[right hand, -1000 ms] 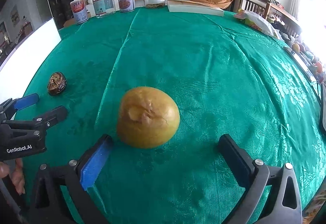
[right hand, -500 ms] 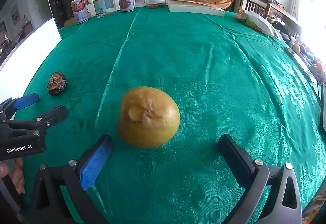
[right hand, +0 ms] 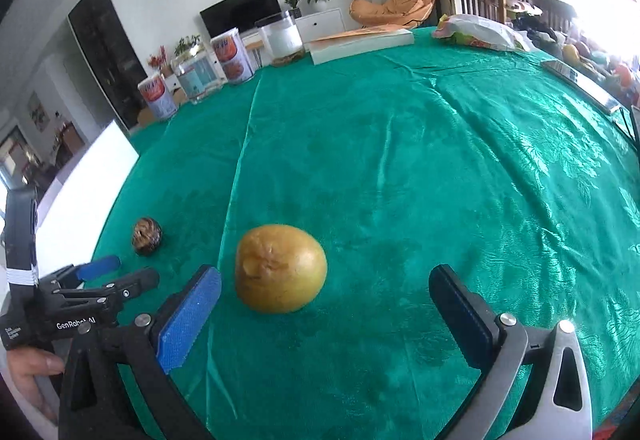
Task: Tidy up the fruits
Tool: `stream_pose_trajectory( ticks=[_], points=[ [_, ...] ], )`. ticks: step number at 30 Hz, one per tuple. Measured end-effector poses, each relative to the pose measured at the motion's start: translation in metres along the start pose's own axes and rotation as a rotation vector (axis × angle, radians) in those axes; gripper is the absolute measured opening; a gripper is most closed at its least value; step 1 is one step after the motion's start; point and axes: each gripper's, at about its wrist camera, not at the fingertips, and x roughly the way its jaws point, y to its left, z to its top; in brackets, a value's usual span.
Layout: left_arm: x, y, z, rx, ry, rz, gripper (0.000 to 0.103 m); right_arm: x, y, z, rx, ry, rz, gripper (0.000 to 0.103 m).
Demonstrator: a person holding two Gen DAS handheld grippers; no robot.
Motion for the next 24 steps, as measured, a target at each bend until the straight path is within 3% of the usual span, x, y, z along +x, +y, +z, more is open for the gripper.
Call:
stream_pose_trajectory(
  ticks=[5, 8, 10, 11, 13, 15, 20, 24],
  points=[
    [0.018, -0.016, 0.009, 0.056, 0.011, 0.075, 0.099, 0.006, 0.008, 0.000, -0.032, 0.022, 0.024, 0.103],
    [0.015, -0.012, 0.012, 0.027, -0.021, 0.082, 0.077, 0.009, 0.013, 0.002, -0.059, 0.011, 0.023, 0.103],
    [0.012, -0.010, 0.013, 0.020, -0.037, 0.087, 0.047, 0.018, 0.017, 0.003, -0.080, 0.033, 0.027, 0.100],
    [0.011, -0.010, 0.013, 0.023, -0.037, 0.095, 0.045, 0.023, 0.018, 0.002, -0.087, 0.049, 0.033, 0.096],
    [0.010, -0.009, 0.012, 0.021, -0.028, 0.083, 0.044, 0.027, 0.023, 0.003, -0.117, 0.049, 0.019, 0.075],
    [0.006, -0.010, 0.009, 0.012, -0.021, 0.056, 0.044, 0.029, 0.022, 0.003, -0.103, 0.065, 0.074, 0.051],
    [-0.042, -0.010, -0.005, -0.093, -0.033, -0.057, 0.044, 0.015, 0.024, -0.003, -0.060, 0.092, 0.135, 0.051],
    [-0.105, -0.011, -0.031, -0.154, -0.039, -0.184, 0.044, -0.008, 0.050, 0.000, -0.053, 0.135, 0.272, 0.051]
  ],
)
